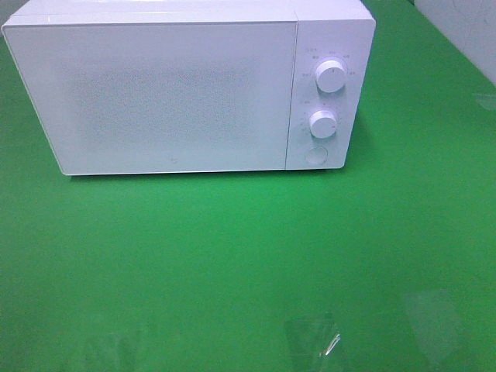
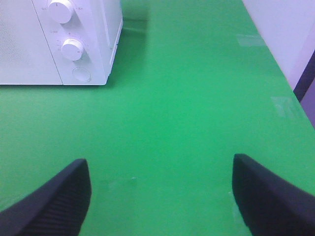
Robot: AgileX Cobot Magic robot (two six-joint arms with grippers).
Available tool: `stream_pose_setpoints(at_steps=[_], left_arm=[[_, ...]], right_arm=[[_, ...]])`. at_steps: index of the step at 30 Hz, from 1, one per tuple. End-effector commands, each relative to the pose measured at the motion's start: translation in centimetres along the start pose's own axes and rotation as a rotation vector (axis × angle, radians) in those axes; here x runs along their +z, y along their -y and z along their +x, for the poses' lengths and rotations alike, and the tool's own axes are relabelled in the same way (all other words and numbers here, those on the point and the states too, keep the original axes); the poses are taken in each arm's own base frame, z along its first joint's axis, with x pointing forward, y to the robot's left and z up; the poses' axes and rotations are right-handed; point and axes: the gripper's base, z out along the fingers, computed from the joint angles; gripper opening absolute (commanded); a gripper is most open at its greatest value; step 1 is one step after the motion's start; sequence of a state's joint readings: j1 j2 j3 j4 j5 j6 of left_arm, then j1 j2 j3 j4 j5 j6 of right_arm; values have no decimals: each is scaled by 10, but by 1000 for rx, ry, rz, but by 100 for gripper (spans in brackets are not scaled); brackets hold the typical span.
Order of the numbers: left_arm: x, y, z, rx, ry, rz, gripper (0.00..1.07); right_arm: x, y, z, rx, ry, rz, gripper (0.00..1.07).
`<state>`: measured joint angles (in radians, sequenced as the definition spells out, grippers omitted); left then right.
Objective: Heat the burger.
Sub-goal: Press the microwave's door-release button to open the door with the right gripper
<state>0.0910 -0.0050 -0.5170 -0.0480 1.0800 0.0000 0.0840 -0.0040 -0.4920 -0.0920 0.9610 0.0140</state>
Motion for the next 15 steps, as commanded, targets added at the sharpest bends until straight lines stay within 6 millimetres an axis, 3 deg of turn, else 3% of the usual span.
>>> stream_pose_setpoints(at_steps=[1, 15], left_arm=[[0, 0, -1, -2, 17, 0, 95], [0, 0, -1, -2, 17, 0, 95]], right_arm=[[-3, 1, 2, 7, 25, 14, 76], [-6, 1, -3, -23, 47, 11, 76]])
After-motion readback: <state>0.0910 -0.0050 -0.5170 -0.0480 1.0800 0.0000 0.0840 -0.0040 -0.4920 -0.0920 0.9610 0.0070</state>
